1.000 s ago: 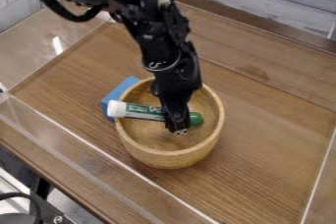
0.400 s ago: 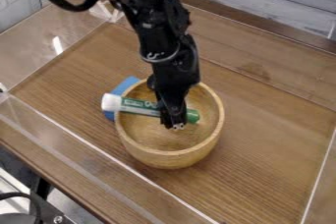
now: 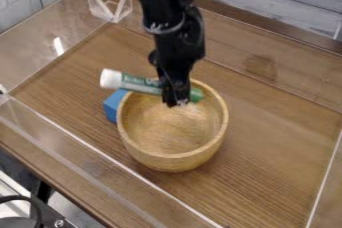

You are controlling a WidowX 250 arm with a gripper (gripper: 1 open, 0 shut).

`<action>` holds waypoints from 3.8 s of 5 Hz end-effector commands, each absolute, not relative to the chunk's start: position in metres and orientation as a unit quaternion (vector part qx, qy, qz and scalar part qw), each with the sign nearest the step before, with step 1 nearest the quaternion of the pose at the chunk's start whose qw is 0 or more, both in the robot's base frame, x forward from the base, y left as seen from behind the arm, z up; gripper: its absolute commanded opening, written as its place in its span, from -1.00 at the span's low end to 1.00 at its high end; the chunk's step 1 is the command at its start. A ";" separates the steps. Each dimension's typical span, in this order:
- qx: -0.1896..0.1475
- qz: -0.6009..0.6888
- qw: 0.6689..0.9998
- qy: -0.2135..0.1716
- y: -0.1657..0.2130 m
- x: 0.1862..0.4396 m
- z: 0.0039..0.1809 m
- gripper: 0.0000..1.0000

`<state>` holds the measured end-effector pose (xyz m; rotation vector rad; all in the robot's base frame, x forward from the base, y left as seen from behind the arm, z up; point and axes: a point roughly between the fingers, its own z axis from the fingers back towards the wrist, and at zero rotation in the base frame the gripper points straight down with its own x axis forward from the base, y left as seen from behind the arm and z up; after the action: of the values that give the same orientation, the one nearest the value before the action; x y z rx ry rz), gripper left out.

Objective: Remove the green marker from inside the brown bowl and put it on the table

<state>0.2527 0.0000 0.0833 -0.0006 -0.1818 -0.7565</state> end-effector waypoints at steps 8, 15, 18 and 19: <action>-0.031 -0.428 0.895 -0.118 -0.078 0.229 0.087 -1.00; -0.051 -0.424 0.895 -0.126 -0.096 0.220 0.085 -1.00; -0.069 -0.414 0.899 -0.125 -0.106 0.215 0.091 -1.00; -0.076 -0.411 0.900 -0.126 -0.108 0.214 0.092 -1.00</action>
<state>0.2094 -0.1042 0.0809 -0.1609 -0.2124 -0.8379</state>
